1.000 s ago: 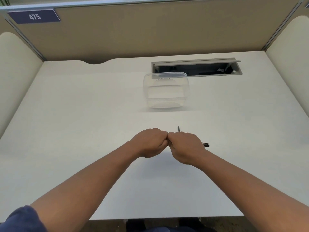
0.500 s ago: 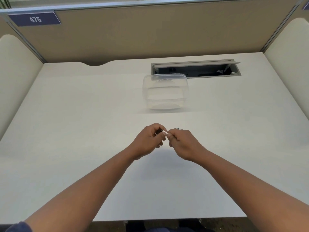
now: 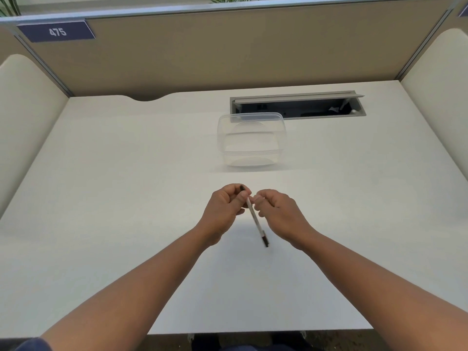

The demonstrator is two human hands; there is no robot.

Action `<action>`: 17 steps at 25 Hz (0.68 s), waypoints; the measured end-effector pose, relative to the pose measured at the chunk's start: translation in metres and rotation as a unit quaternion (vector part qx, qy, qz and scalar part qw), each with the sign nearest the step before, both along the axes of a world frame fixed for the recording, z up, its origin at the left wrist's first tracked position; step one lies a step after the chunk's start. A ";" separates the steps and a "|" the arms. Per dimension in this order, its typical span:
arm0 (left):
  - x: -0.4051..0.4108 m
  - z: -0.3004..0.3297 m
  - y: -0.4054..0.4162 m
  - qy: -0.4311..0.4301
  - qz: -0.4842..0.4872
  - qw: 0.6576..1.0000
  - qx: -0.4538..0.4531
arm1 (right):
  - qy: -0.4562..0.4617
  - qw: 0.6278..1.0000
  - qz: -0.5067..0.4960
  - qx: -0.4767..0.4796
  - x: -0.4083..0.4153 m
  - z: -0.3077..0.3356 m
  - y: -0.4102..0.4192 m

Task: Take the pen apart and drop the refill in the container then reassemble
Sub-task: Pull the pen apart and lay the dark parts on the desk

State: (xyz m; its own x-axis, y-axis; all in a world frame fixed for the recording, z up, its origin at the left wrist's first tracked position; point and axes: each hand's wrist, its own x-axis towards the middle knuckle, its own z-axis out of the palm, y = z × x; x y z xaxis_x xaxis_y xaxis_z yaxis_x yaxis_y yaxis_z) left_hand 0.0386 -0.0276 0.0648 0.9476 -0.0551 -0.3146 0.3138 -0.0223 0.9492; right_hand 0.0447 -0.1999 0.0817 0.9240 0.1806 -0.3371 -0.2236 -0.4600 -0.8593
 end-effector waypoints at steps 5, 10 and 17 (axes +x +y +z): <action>0.000 0.002 -0.001 -0.167 -0.139 0.939 0.267 | 0.089 0.993 -0.069 0.047 0.015 0.011 -0.003; 0.005 0.004 0.000 -0.273 -0.139 0.892 0.333 | 0.205 0.976 -0.042 0.058 0.023 0.011 -0.014; 0.009 0.007 -0.001 -0.319 -0.158 0.859 0.367 | 0.225 0.965 -0.036 0.132 0.026 0.004 -0.021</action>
State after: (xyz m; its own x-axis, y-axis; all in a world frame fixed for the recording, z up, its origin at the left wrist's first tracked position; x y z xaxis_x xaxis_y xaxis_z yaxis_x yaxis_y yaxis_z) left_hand 0.0471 -0.0285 0.0713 0.9140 -0.3506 0.2042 -0.3979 -0.6761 0.6201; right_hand 0.0706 -0.2213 0.0862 0.7085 0.2556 -0.6578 -0.6239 -0.2087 -0.7531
